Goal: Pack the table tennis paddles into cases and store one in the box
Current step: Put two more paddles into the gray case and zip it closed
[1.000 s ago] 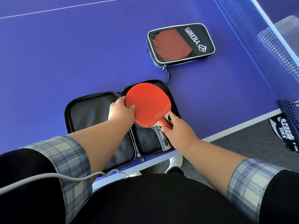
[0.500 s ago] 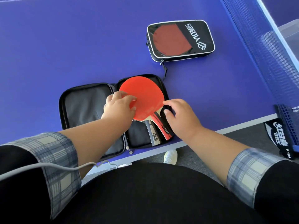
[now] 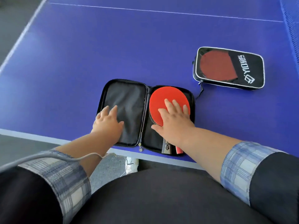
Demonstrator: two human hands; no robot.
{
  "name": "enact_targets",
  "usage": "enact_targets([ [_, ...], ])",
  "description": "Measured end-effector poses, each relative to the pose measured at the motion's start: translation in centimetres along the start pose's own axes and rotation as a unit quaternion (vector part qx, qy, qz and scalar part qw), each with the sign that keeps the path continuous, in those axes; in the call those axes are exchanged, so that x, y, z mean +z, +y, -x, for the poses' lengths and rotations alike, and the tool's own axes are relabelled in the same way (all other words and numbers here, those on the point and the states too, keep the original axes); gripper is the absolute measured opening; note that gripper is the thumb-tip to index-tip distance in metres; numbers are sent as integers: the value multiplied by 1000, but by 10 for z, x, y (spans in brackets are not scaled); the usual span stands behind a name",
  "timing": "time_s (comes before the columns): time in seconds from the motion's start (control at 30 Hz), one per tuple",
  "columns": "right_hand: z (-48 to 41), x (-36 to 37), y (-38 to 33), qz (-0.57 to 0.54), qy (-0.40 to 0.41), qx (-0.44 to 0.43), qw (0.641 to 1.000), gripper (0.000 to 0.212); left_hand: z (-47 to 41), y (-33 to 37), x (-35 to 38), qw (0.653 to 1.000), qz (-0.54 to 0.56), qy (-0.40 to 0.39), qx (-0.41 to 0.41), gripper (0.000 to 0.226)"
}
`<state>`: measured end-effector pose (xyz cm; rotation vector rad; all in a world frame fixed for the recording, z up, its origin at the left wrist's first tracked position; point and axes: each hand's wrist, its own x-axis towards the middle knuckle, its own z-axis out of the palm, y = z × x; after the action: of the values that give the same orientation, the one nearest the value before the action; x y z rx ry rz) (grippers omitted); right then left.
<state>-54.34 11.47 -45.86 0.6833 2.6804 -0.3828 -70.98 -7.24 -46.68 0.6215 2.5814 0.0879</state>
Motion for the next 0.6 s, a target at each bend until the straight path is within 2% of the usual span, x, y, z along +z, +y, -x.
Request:
enact_targets([
  [0.13, -7, 11, -7, 28, -42, -23, 998, 87, 19, -29, -1, 987, 70, -2, -145, 77],
  [0.23, -6, 17, -8, 39, -44, -5, 998, 89, 18, -39, -2, 972, 142, -28, -187, 71],
  [0.33, -7, 15, -28, 6, 6, 28, 1000, 87, 9, -51, -6, 963, 190, -47, -187, 63],
  [0.43, -4, 14, -73, -13, 53, -7, 998, 88, -3, -64, -20, 969, 194, -63, -142, 33],
  [0.6, 6, 26, -167, -70, 10, -81, 994, 107, -5, -76, -50, 948, 287, -117, -74, 19],
])
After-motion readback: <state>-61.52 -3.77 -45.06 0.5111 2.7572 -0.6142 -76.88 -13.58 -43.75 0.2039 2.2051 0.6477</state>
